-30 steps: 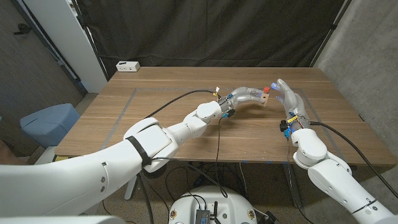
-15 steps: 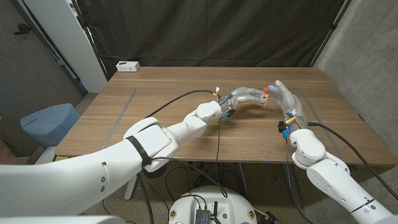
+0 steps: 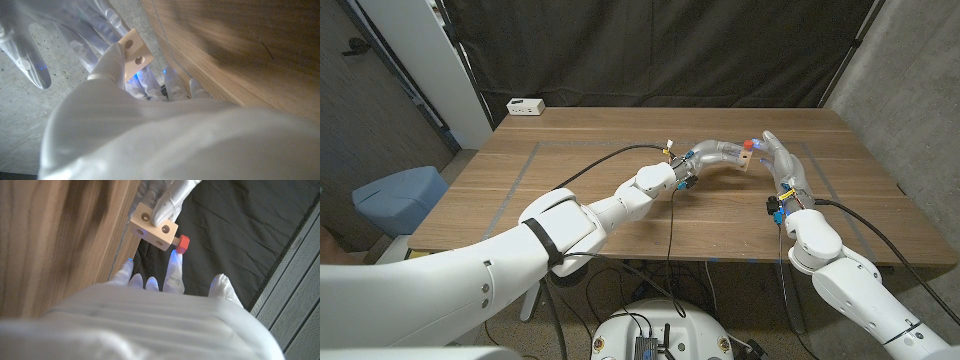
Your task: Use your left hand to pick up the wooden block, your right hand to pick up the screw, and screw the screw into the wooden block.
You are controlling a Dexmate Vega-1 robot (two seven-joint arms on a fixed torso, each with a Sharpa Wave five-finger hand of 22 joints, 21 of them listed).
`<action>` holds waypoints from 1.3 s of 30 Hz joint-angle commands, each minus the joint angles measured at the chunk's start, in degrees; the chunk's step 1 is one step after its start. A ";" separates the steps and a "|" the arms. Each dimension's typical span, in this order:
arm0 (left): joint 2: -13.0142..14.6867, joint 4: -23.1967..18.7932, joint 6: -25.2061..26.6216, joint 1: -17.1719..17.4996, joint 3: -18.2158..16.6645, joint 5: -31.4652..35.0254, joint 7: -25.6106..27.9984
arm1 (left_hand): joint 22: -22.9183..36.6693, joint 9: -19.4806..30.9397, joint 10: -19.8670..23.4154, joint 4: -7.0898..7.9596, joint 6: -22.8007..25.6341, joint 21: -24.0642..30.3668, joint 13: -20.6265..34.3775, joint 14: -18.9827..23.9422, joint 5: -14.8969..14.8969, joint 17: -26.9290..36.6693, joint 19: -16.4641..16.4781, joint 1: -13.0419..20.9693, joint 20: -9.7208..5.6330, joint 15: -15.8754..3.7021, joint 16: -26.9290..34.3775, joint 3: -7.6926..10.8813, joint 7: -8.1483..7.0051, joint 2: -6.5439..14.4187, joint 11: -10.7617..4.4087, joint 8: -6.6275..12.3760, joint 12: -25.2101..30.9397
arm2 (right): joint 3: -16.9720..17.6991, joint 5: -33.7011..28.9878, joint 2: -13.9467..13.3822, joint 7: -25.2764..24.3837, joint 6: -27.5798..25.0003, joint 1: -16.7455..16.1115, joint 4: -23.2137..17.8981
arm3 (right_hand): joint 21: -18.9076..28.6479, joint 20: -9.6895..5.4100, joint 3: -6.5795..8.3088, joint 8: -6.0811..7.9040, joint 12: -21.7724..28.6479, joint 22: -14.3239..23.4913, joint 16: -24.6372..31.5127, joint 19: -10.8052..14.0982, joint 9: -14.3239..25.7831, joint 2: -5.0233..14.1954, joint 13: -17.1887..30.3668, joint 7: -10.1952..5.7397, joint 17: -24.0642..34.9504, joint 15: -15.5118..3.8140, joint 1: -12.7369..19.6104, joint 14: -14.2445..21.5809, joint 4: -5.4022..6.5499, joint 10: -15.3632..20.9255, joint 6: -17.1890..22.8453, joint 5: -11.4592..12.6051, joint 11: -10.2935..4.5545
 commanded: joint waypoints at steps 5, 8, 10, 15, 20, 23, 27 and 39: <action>-0.17 0.05 0.25 -0.02 0.02 -0.09 -0.17 | 0.23 0.28 0.52 3.05 4.48 0.29 0.15 0.68 0.18 0.08 -0.02 -2.93 -0.23 -3.85 -0.09 3.00 0.77 3.65 -0.11 1.59 1.08 | 0.36 -0.61 0.02 -0.91 0.09 -1.16 -1.12 | 0.54 0.00 0.57 0.66 0.39 0.15 0.60 0.80 0.12 0.55 0.07 -0.17 0.10 0.19 -0.08 0.74 -0.28 0.63 1.52 0.03 -0.87; -0.21 0.06 0.23 -0.02 0.05 -0.07 -0.12 | 0.23 0.28 0.53 3.08 4.53 0.29 0.16 0.66 0.18 0.08 -0.01 -2.96 -0.20 -3.85 -0.10 3.01 0.82 3.69 -0.17 1.61 1.09 | 0.44 -0.61 -0.03 -0.89 0.02 -1.32 -1.26 | 0.58 0.04 0.61 0.68 0.46 0.15 0.63 0.95 0.11 0.59 0.07 -0.15 0.07 0.10 -0.05 0.85 -0.33 0.91 1.82 0.03 -1.00; -0.23 0.03 0.22 0.03 -0.03 -0.19 -0.26 | 0.23 0.27 0.50 3.08 4.55 0.29 0.16 0.67 0.18 0.07 0.00 -2.98 -0.22 -3.88 -0.10 3.00 0.78 3.65 -0.16 1.62 1.08 | 0.46 -0.70 0.00 -1.02 -0.04 -1.42 -1.36 | 0.58 0.03 0.63 0.77 0.46 0.15 0.66 0.97 0.11 0.61 0.07 -0.07 0.05 0.04 -0.03 0.97 -0.38 0.99 2.27 0.03 -1.08; -0.23 0.00 0.13 0.10 -0.03 -0.17 -0.19 | 0.23 0.27 0.53 3.07 4.33 0.30 0.19 0.71 0.18 0.06 0.01 -2.96 -0.30 -3.79 -0.11 3.05 0.76 3.69 -0.09 1.53 1.11 | 0.59 -0.77 0.04 -1.19 -0.17 -1.73 -1.61 | 0.64 0.00 0.69 0.78 0.53 0.15 0.74 1.15 0.11 0.68 0.06 0.00 0.02 -0.07 0.01 1.21 -0.45 1.35 2.67 0.03 -1.28; -0.19 -0.05 0.06 0.14 0.03 -0.09 -0.17 | 0.23 0.27 0.51 3.12 4.43 0.30 0.20 0.62 0.18 0.06 0.03 -3.03 -0.26 -3.77 -0.15 3.05 0.68 3.69 -0.16 1.58 1.10 | 0.71 -0.73 0.08 -1.27 -0.28 -2.07 -1.85 | 0.70 0.04 0.76 0.86 0.56 0.15 0.78 1.37 0.11 0.73 0.06 -0.07 -0.03 -0.10 0.07 1.41 -0.55 1.64 3.33 0.04 -1.72; -0.23 -0.03 0.15 0.14 0.03 -0.08 -0.14 | 0.23 0.27 0.54 3.07 4.41 0.31 0.22 0.70 0.18 0.03 0.05 -3.00 -0.29 -3.76 -0.15 3.07 0.70 3.65 -0.13 1.57 1.12 | 0.80 -0.75 0.04 -1.33 -0.39 -2.38 -2.12 | 0.70 0.04 0.78 0.88 0.62 0.15 0.80 1.42 0.11 0.75 0.05 -0.07 -0.04 -0.14 0.09 1.50 -0.59 1.89 3.59 0.04 -1.76; -0.40 0.08 0.57 0.06 0.07 -0.09 -0.03 | 0.23 0.27 0.55 3.06 4.55 0.32 0.23 0.73 0.17 0.03 0.08 -3.00 -0.32 -3.72 -0.13 3.07 0.73 3.63 -0.14 1.62 1.14 | 0.93 -0.88 -0.01 -1.53 -0.64 -2.79 -2.53 | 0.70 0.02 0.83 0.92 0.61 0.15 0.85 1.47 0.11 0.80 0.05 0.03 -0.06 -0.22 0.12 1.69 -0.65 2.04 4.01 0.04 -1.83; -0.76 0.25 1.63 -0.19 0.34 -0.10 0.30 | 0.23 0.27 0.56 3.05 4.48 0.33 0.20 0.67 0.16 0.06 0.12 -2.99 -0.36 -3.79 -0.13 3.05 0.73 3.66 -0.13 1.60 1.11 | 1.37 -0.84 -0.13 -1.34 -0.76 -3.57 -2.93 | 0.71 0.07 0.95 0.95 0.71 0.15 0.93 1.69 0.11 0.93 0.05 0.07 -0.11 -0.49 0.20 2.07 -0.78 2.74 4.97 0.05 -2.31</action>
